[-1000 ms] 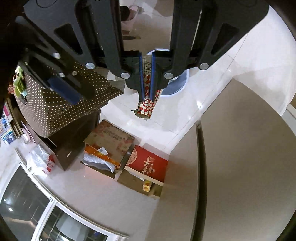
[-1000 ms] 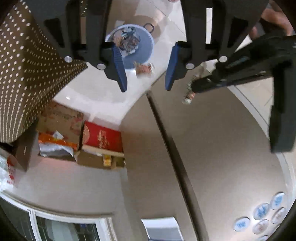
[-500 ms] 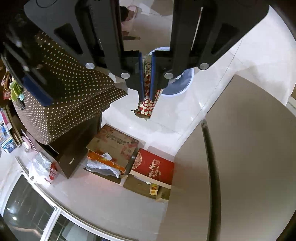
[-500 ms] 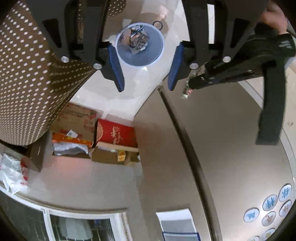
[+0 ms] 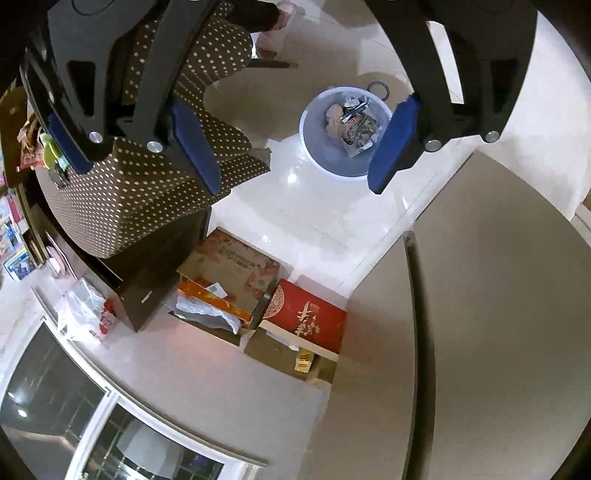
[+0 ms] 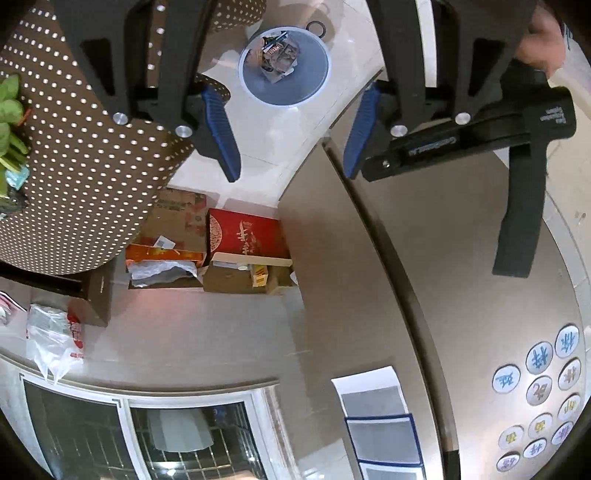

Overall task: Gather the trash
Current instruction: 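Open the right tool to drop the packet while the left tool releases the wrapper, then move both open tools back over the table, then grasp the green plush plant with the left tool while the right tool grasps a white-red packet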

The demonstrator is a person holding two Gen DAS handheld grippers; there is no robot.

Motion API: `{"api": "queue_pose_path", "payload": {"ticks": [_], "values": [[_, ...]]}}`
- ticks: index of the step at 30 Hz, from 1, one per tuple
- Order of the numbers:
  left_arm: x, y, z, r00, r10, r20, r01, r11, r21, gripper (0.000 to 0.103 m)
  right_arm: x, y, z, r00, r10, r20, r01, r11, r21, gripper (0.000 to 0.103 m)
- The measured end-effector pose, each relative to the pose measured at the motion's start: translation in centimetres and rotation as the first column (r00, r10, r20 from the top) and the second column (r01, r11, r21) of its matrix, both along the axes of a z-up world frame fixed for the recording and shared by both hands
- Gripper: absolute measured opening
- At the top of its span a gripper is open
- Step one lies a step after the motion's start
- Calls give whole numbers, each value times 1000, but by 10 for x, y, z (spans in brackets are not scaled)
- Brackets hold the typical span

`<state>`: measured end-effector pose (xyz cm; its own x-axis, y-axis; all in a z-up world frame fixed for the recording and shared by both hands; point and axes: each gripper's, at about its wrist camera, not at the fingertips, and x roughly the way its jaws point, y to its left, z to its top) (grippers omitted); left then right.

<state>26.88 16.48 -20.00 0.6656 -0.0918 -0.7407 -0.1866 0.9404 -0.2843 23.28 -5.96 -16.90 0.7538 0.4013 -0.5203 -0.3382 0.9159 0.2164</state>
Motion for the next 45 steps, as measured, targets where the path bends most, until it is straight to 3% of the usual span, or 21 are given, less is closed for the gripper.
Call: {"api": "queue_pose_path", "payload": {"ticks": [8, 17, 23, 28, 32, 35, 38, 40, 43, 44, 45], "values": [[-21, -38, 31, 996, -70, 52, 69, 997, 16, 81, -26, -50, 24, 997, -71, 25, 71, 997, 27, 60], [-34, -150, 57, 961, -263, 86, 258, 964, 60, 81, -65, -169, 37, 964, -264, 24, 263, 964, 44, 62], [-37, -244, 52, 905, -419, 71, 413, 907, 79, 81, -81, -246, 27, 923, -386, -12, 386, 921, 45, 63], [-30, -297, 38, 871, -488, 57, 484, 872, 66, 81, -88, -293, 11, 895, -441, -62, 444, 894, 56, 63], [-16, -323, 23, 861, -506, 44, 502, 861, 83, 81, -84, -312, 2, 889, -449, -90, 455, 889, 58, 63], [-3, -330, 14, 874, -485, 27, 481, 872, 86, 81, -74, -320, -4, 886, -449, -112, 457, 887, 60, 63], [6, -334, 9, 871, -490, 23, 488, 870, 67, 81, -63, -325, -8, 888, -439, -137, 451, 890, 71, 63], [10, -340, 6, 860, -511, 14, 509, 858, 66, 75, -55, -326, -11, 891, -426, -154, 441, 894, 81, 63], [14, -348, 0, 833, -553, -9, 553, 832, 41, 56, -46, -325, -13, 896, -410, -169, 429, 899, 92, 63], [16, -349, -2, 831, -556, -18, 557, 830, 37, 40, -42, -324, -13, 898, -403, -175, 423, 901, 97, 63], [19, -348, -4, 830, -558, -22, 558, 829, 27, 32, -40, -323, -14, 899, -399, -180, 420, 902, 101, 63]]}}
